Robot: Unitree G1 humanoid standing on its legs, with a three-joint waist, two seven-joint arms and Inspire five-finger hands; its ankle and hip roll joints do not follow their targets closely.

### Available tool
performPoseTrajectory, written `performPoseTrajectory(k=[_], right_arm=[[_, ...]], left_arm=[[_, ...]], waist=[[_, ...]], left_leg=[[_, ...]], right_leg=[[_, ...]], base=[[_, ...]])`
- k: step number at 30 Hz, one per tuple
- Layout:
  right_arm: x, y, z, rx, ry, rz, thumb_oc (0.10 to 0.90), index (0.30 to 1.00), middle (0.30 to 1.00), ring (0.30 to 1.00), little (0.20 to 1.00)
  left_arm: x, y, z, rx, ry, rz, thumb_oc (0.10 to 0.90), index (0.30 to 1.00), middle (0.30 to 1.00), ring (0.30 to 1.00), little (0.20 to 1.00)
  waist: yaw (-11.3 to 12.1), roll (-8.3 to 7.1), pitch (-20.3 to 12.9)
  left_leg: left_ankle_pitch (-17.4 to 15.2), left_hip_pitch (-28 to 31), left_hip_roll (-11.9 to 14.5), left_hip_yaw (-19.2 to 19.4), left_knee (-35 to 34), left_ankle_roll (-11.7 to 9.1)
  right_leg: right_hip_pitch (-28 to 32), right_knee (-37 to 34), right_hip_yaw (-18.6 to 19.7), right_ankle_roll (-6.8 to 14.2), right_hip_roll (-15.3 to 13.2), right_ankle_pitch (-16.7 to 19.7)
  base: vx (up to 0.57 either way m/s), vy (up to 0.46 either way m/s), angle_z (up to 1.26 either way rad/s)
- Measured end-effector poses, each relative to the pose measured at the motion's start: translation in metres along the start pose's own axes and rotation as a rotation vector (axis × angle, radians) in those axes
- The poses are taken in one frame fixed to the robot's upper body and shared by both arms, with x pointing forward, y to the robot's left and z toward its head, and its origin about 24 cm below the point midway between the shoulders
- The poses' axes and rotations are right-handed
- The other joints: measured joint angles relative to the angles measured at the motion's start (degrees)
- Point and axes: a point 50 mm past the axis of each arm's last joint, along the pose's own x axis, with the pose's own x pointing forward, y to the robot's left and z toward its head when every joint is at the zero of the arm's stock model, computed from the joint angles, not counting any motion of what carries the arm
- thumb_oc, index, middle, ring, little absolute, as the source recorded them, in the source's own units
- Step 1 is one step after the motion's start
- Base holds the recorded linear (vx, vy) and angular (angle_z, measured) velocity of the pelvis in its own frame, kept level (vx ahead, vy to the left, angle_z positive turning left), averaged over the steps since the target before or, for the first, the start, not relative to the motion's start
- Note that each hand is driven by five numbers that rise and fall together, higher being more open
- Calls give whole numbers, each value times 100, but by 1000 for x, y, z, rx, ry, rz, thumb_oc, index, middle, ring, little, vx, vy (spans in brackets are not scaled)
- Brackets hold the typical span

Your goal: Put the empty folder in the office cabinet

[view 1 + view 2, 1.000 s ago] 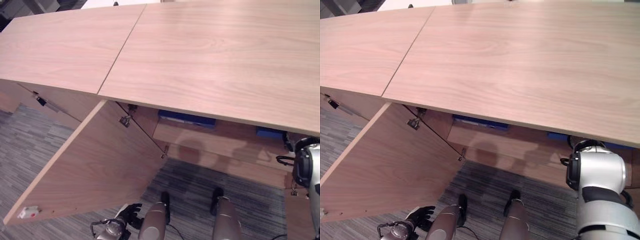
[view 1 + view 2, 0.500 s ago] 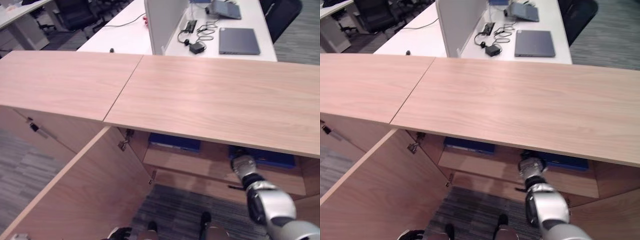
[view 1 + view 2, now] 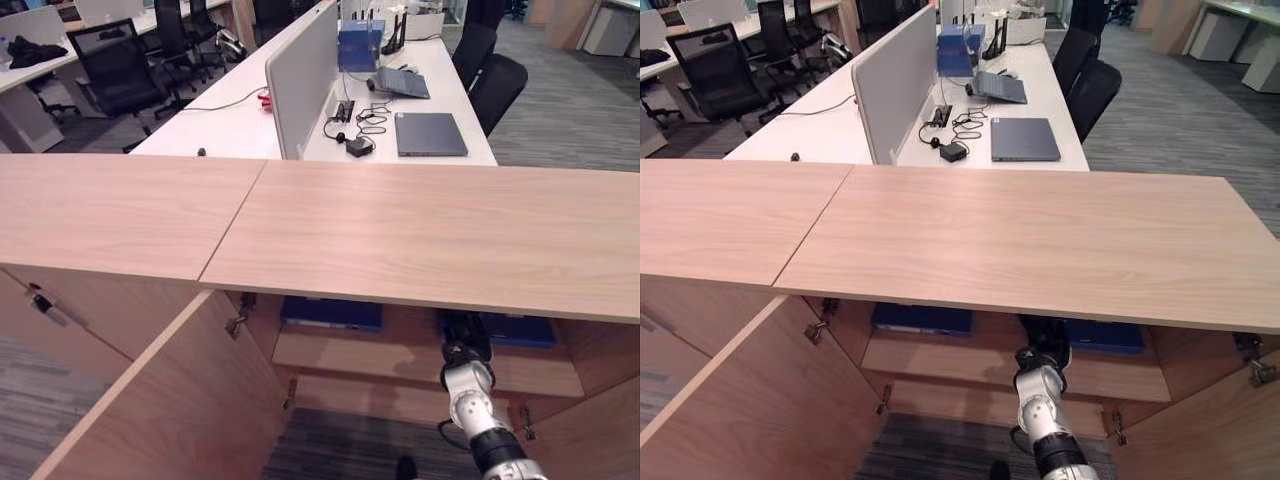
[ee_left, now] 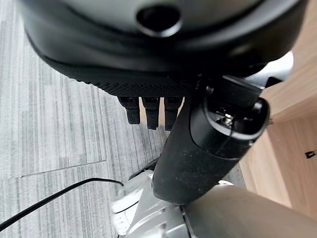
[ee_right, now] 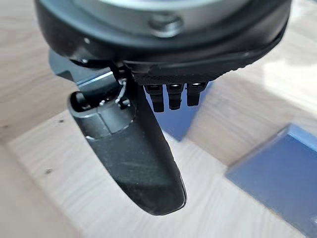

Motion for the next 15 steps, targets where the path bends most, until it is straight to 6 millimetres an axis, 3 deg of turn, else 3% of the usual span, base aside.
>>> performPoseTrajectory(k=[3, 10, 15], right_arm=[[-11, -5, 5, -58, -39, 75, 800, 900, 900, 900, 900], [-26, -67, -5, -389, 8, 94, 800, 900, 900, 900, 900], [-31, -80, -7, -551, 53, 171, 800, 900, 900, 900, 900]], left_arm=[[0, -1, -1, -19, 3, 13, 800, 900, 900, 900, 900], [0, 2, -4, -44, 10, 22, 800, 900, 900, 900, 900], [-1, 15, 6, -59, -46, 51, 800, 900, 900, 900, 900]], waist=[[-11, -1, -14], [-113, -70, -19], [-174, -214, -24]], left_leg=[[9, -4, -1, 42, -22, -14], [16, -8, -10, 29, -24, -26], [29, -4, -3, 56, -25, -35]], right_leg=[[6, -81, 24, 12, 10, 61], [-5, -61, 23, 4, -12, 57], [-49, -67, 34, 14, -8, 62]], base=[[-49, 11, -7], [-21, 8, 0], [-36, 5, -5]])
